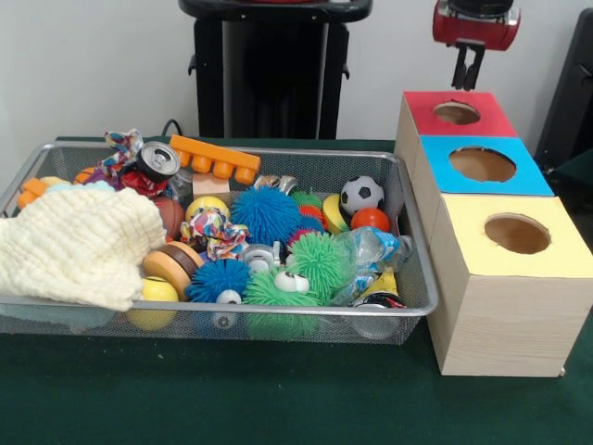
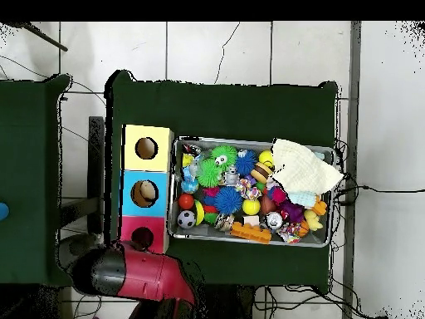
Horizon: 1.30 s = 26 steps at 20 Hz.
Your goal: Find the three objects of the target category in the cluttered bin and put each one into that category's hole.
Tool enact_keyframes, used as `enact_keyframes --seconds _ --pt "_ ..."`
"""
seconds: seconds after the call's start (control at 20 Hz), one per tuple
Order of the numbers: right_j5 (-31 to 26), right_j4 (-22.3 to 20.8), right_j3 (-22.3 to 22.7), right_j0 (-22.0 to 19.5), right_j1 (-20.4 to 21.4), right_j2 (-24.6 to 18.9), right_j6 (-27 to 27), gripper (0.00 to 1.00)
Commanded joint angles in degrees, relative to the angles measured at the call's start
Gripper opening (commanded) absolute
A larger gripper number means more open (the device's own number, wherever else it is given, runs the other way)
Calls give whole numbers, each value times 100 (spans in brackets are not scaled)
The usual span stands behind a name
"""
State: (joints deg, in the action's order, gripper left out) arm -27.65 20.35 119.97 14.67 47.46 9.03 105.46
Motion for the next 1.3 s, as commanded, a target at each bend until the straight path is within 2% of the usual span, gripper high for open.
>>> enact_keyframes --seconds 0.05,0.2,0.3,0.65,1.3 --pt "-848 -105 -527 -119 364 43 1065 0" --pt "-552 -201 -583 -247 200 77 864 0" --pt "-206 -330 -673 -484 8 63 584 0" --pt "-82 -565 -993 -1410 -304 -276 -52 0" --pt "520 -1222 -960 -2528 -406 -915 -331 0"
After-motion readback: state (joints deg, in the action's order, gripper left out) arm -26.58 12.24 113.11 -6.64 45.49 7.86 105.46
